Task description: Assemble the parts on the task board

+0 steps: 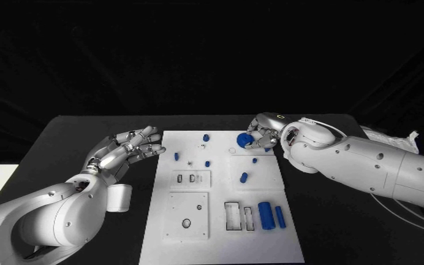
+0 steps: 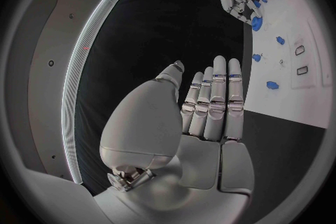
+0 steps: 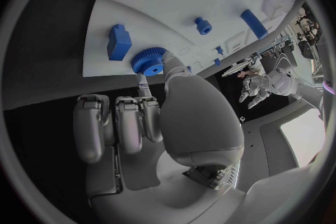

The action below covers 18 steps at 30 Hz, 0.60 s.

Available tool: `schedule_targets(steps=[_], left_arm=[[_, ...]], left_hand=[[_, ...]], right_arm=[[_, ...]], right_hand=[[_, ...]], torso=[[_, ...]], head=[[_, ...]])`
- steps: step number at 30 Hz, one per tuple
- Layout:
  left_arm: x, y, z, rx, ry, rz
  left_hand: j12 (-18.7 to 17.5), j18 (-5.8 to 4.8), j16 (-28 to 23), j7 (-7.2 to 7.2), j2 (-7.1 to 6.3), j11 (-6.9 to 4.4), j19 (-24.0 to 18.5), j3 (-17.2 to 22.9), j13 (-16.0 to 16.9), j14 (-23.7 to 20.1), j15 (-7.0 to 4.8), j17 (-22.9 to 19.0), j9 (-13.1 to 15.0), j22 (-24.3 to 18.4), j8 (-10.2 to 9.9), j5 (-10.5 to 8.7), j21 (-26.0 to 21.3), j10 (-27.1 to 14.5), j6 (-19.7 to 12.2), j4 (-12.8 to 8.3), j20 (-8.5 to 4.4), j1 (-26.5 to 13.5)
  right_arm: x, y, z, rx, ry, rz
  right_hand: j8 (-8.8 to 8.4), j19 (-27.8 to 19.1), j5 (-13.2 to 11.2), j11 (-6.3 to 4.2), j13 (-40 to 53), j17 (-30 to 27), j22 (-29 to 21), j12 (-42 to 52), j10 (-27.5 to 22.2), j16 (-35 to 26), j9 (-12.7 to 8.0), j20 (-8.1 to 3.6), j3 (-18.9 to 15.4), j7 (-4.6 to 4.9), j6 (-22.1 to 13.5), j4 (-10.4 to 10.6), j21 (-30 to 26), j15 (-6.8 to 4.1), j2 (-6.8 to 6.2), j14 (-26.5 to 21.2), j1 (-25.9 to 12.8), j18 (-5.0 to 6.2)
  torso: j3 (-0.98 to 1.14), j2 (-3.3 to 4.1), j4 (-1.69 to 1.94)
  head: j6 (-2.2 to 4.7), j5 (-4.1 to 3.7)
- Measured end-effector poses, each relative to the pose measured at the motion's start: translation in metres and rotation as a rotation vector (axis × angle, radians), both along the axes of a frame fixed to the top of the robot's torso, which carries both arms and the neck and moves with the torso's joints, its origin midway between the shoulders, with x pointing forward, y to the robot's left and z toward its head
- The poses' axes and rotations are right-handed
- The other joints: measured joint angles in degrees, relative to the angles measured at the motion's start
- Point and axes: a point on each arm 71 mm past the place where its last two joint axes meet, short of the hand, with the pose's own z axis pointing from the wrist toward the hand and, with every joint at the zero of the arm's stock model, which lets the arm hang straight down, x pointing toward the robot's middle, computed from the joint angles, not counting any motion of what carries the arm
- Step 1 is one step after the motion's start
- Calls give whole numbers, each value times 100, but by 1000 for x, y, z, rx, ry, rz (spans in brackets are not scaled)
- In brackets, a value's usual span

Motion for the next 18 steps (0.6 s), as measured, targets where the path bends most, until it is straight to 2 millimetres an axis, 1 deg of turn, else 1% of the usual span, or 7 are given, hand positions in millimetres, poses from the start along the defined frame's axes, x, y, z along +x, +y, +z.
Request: schedule_targets(steps=[3, 5, 8, 10, 12, 18], left_arm=[[0, 0, 0, 0, 0, 0], [0, 0, 0, 0, 0, 0], [0, 0, 0, 1, 1, 1], [0, 0, 0, 1, 1, 1], [0, 0, 0, 1, 1, 1], [0, 0, 0, 2, 1, 1]], left_hand=[[0, -1, 0, 0, 0, 0, 0, 0, 0, 0, 0, 0, 0, 0, 0, 0, 0, 0, 0, 0, 0, 0], [0, 0, 0, 0, 0, 0, 0, 0, 0, 0, 0, 0, 0, 0, 0, 0, 0, 0, 0, 0, 0, 0], [0, -1, 0, 0, 0, 0, 0, 0, 0, 0, 0, 0, 0, -5, 0, 0, 0, 0, 0, 0, 0, 0], [0, 0, 0, 0, 0, 0, 0, 0, 0, 0, 0, 0, 0, -5, 0, 0, 0, 0, 0, 0, 0, 0], [0, 0, 0, 0, 0, 0, 0, 0, 0, 0, 0, 0, 0, -5, 0, 0, 0, 0, 0, 0, 0, 0], [0, 0, 0, 0, 0, 0, 0, 15, 0, 0, 0, 4, 0, -5, 0, 0, 0, 0, 0, -15, 0, 0]], right_arm=[[0, 1, 0, -1, 0, 1], [0, 1, 0, -2, 0, 2], [1, 2, 0, -2, 1, 3], [1, 2, 0, -2, 1, 4], [1, 2, 0, -2, 1, 4], [1, 4, 0, -1, 1, 4]], right_hand=[[0, -3, 3, 0, 0, 0, 0, 64, 0, 16, 1, 3, 24, 0, 0, 24, 27, 0, 30, 0, -30, 1], [0, -18, 104, 0, 0, 0, -1, 70, 0, 23, 0, 25, -3, -12, 12, 73, 31, 0, 41, 0, -116, 1], [0, -1, 300, 0, -1, 0, -1, 134, 0, 45, -1, 42, -98, -16, 16, 310, 55, 0, -7, 0, -432, 1], [-1, -1, 512, 0, -1, -1, -1, 134, 0, 45, -3, 42, -179, -16, 16, 450, 55, 0, -8, 0, -620, 1], [-1, -1, 593, 0, -1, -1, -1, 134, 0, 45, -8, 42, -206, -16, 16, 477, 55, 0, -8, 0, -656, 1], [-1, -1, 601, 0, -1, -1, -1, 134, 0, 44, -8, 42, -206, -16, 16, 477, 55, 0, -8, 0, -657, 1]], torso=[[0, -1, 0], [0, -2, 2], [0, -2, 2], [1, -3, 1], [2, -3, 0], [2, -3, 0]], head=[[0, 0], [2, 0], [5, 4], [6, 7], [7, 9], [-1, 10]])
